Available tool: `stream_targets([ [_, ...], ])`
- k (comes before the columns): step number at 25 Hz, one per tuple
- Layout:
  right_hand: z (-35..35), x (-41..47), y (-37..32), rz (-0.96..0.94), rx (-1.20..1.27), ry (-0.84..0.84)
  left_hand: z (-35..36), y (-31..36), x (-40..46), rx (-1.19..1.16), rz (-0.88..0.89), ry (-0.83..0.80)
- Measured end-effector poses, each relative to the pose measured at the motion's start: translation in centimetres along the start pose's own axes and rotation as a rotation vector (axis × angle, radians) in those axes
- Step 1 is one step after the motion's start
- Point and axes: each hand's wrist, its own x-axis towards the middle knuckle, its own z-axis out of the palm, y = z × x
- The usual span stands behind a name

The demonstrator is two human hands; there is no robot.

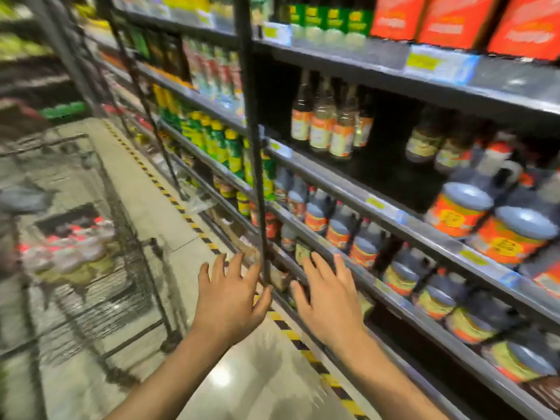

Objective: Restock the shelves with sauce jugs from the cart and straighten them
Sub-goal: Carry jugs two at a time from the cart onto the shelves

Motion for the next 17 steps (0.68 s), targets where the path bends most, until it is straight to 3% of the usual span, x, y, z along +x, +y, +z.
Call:
stream_targets([
  [7, 5.9, 3.5, -16.7, -0.339, 0.024, -0.144, 0.2, -16.4, -5.9, 0.032, -0.339, -0.003],
  [17, 12.4, 10.3, -28.4, -0.559, 0.033, -0.343, 2.5, -27.4, -6.7, 0.015, -0.614, -0.056],
])
